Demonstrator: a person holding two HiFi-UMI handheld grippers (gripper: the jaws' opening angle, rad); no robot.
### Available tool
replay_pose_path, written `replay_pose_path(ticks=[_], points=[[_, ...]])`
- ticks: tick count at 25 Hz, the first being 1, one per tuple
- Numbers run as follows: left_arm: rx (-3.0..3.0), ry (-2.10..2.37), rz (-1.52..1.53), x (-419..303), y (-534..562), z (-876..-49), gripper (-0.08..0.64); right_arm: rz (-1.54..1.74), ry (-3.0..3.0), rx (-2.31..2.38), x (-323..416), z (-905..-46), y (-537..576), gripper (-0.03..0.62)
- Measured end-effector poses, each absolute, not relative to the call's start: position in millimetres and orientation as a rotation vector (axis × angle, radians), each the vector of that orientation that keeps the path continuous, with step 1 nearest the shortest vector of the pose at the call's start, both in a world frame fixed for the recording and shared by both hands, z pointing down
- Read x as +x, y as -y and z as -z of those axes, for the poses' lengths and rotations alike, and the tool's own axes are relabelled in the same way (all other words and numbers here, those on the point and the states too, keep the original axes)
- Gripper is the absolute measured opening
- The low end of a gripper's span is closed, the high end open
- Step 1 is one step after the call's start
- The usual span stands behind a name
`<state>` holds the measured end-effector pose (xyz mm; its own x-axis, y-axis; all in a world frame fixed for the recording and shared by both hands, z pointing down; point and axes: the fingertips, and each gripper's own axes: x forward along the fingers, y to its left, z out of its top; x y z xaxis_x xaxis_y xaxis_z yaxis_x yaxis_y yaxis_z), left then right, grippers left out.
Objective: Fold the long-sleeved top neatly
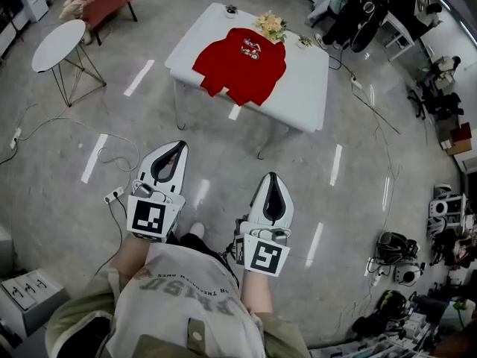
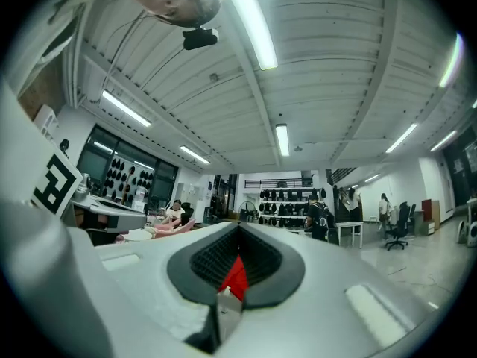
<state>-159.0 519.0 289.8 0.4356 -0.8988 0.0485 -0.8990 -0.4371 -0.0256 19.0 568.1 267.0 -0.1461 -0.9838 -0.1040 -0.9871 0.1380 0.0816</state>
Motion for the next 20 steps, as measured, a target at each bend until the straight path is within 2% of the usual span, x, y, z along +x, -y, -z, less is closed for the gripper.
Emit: replay_pose_path(ticks=[1, 2, 4, 5, 7, 9, 12, 20], points=[[2.651, 1.687, -0.098, -159, -518, -290, 0.014, -0.179, -2.369, -1.998, 23, -268, -567, 0.002], [2.646, 1.701, -0.105, -158, -517, -290, 0.015, -0.155, -2.392, -1.959, 26, -269, -564, 0.032], [2.648, 1.687, -0.117, -154, -511, -291, 0.032, -0.116, -2.432, -1.899, 30, -273, -557, 0.167], [2.648, 1.667, -0.134, -152, -508, -293, 0.091, -0.106, -2.448, -1.88, 31, -275, -554, 0.256], [2.642, 1.627, -0.179, -150, -503, -298, 0.225, -0.106, -2.478, -1.853, 32, -277, -549, 0.293], [2.642, 1.598, -0.2, -148, -499, -300, 0.292, -0.108, -2.502, -1.836, 31, -278, -545, 0.357], [2.636, 1.581, -0.238, -148, -489, -300, 0.328, -0.091, -2.519, -1.844, 28, -284, -536, 0.359], [2.65, 1.488, -0.263, -150, -420, -330, 0.333, -0.092, -2.519, -1.924, 19, -304, -473, 0.357]])
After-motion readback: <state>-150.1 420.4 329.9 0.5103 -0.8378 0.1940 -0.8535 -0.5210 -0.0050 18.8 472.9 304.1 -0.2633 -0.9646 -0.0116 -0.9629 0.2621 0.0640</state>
